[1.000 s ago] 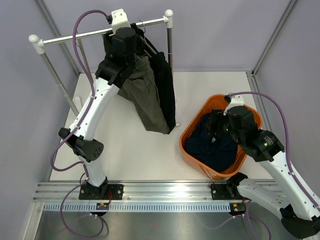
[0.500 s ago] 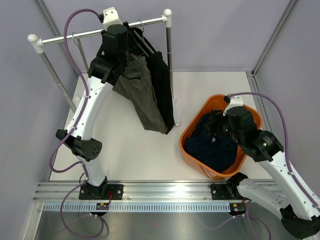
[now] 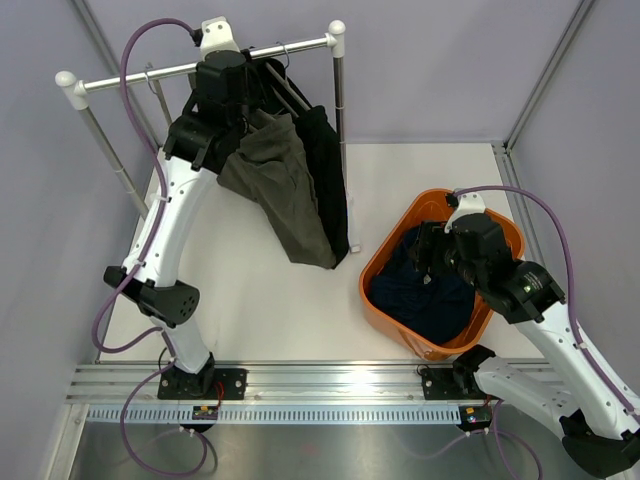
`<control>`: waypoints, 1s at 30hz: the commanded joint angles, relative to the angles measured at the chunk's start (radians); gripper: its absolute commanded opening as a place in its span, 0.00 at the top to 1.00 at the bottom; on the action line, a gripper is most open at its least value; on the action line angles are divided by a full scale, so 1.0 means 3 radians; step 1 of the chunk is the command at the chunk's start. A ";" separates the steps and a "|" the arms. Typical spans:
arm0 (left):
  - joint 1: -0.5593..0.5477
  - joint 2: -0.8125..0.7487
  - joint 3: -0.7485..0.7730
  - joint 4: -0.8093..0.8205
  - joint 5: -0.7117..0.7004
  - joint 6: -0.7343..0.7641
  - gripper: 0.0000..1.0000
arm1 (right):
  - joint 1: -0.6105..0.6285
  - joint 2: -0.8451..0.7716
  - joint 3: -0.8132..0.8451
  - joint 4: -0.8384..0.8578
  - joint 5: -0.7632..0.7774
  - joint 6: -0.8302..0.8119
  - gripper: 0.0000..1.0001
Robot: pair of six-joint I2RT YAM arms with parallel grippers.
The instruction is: Remove the shorts from the hanger
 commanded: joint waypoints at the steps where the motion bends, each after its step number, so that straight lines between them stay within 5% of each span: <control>1: 0.0034 -0.0037 0.0077 -0.0389 0.0078 0.0125 0.50 | -0.0006 -0.0004 -0.0015 0.0075 -0.0088 0.0008 0.27; 9: 0.0024 -0.0200 -0.0035 -0.0262 0.0073 0.0120 0.38 | -0.0006 -0.0004 -0.0045 0.0085 -0.0093 0.0013 0.27; 23: -0.0043 -0.0523 -0.0358 -0.0042 -0.0096 0.0176 0.37 | -0.0006 0.0011 -0.0066 0.0111 -0.0103 0.0003 0.27; 30: -0.0043 -0.0226 -0.0015 -0.0257 -0.0122 0.0182 0.37 | -0.0006 0.0017 -0.0045 0.0106 -0.0108 -0.0027 0.27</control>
